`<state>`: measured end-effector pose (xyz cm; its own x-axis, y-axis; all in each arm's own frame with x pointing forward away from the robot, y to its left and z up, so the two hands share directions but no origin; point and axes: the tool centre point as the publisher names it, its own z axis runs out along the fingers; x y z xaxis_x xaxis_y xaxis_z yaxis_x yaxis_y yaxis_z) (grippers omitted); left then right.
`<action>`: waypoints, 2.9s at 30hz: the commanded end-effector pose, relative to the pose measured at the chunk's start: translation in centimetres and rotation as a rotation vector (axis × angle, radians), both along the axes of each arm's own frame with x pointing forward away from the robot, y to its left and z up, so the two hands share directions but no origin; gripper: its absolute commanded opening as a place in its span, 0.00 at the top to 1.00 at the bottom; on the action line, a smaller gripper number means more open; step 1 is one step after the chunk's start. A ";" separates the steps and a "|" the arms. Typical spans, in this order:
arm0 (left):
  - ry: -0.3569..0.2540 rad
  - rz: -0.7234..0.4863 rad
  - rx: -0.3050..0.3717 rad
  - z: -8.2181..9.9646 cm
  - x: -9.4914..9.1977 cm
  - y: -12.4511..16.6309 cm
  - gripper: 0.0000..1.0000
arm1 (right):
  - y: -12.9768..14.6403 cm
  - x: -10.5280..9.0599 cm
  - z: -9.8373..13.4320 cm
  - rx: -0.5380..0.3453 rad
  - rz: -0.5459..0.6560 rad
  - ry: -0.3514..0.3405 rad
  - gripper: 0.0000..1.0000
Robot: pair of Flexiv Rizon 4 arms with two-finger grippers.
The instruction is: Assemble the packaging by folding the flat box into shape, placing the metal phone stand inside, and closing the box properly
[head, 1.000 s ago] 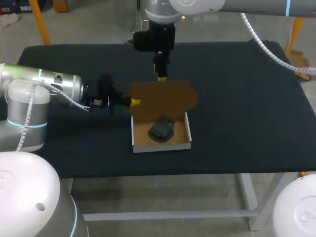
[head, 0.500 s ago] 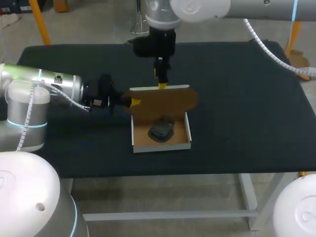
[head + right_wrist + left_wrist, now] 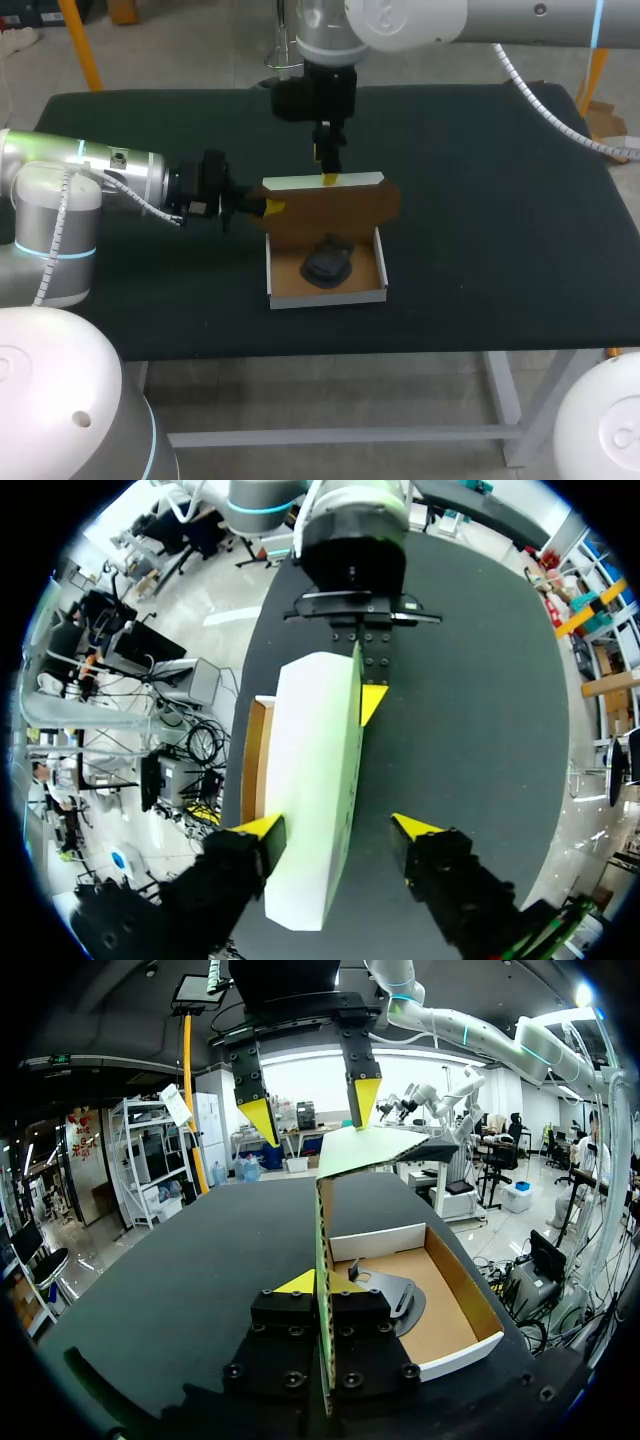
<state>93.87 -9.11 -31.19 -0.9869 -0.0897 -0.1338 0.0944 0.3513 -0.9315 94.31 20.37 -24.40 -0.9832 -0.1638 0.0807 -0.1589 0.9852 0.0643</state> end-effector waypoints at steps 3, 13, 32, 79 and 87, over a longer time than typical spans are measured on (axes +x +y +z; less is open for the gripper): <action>-0.001 0.000 -0.001 -0.2 0.1 0.0 1.00 | 0.2 0.3 -0.6 -0.005 0.002 0.020 0.26; -0.001 0.000 -0.001 -0.2 0.1 0.0 1.00 | 0.3 1.0 -1.7 -0.010 0.001 0.060 0.28; -0.001 0.000 -0.001 -0.2 0.1 0.0 1.00 | 1.0 1.5 -3.4 -0.041 0.011 0.124 0.61; -0.001 0.000 -0.001 -0.2 0.1 0.0 1.00 | -2.8 1.8 3.5 0.020 -0.443 -0.065 0.00; -0.001 0.000 -0.001 -0.2 0.1 0.0 1.00 | -3.1 1.8 3.6 0.030 -0.456 -0.078 0.00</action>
<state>93.91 -9.12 -31.19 -0.9868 -0.0907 -0.1338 0.0940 0.3512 -0.9316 96.51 17.58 -20.62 -0.9586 0.2843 0.0181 0.2848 0.9546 0.0873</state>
